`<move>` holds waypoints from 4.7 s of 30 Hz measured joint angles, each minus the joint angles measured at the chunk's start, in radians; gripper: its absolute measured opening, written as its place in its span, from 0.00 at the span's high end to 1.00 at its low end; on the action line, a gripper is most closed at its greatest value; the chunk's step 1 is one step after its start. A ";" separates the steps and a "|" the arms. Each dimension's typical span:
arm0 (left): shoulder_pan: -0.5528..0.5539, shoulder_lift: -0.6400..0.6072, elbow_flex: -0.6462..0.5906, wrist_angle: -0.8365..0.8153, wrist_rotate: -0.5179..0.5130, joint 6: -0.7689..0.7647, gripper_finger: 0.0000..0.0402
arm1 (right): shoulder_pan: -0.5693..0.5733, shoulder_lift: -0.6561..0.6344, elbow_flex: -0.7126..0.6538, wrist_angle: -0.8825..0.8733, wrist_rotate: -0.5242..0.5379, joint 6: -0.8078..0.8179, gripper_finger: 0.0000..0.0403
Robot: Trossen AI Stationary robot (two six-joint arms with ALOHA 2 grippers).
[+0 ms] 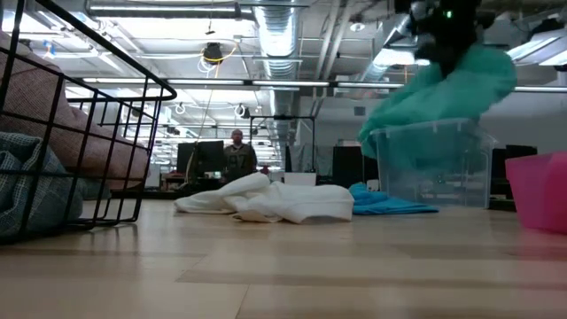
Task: Pick & Place Cloths
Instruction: Put the blue shorts into the white bin, then put the dark blue shorts into the white bin
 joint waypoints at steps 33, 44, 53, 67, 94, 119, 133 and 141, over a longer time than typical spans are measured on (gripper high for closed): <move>0.000 0.000 0.000 0.000 0.000 0.012 0.26 | -0.426 0.369 -0.321 0.632 -0.645 -0.419 0.98; 0.000 0.000 0.000 0.000 0.000 0.010 0.26 | -0.434 0.506 -0.315 0.626 -0.638 -0.450 0.85; 0.000 0.000 0.000 0.002 0.000 0.009 0.26 | -0.402 0.284 -0.323 0.580 -0.648 -0.491 0.46; 0.000 0.000 0.001 0.005 0.000 0.010 0.26 | -0.339 -0.045 -0.323 0.843 -0.671 -0.400 0.36; 0.000 0.000 0.001 0.018 -0.013 0.011 0.26 | -0.367 0.147 -0.322 0.690 -0.668 -0.398 0.98; 0.000 0.000 0.001 0.013 -0.016 0.003 0.26 | -0.437 0.428 -0.324 0.657 -0.704 -0.506 0.85; 0.024 0.028 0.001 0.029 -0.066 0.005 0.26 | -0.435 -0.033 -0.324 0.612 -0.783 -0.469 0.31; 0.182 0.208 0.001 0.199 0.013 0.119 0.26 | -0.384 -0.217 -0.323 0.606 -0.885 -0.405 0.29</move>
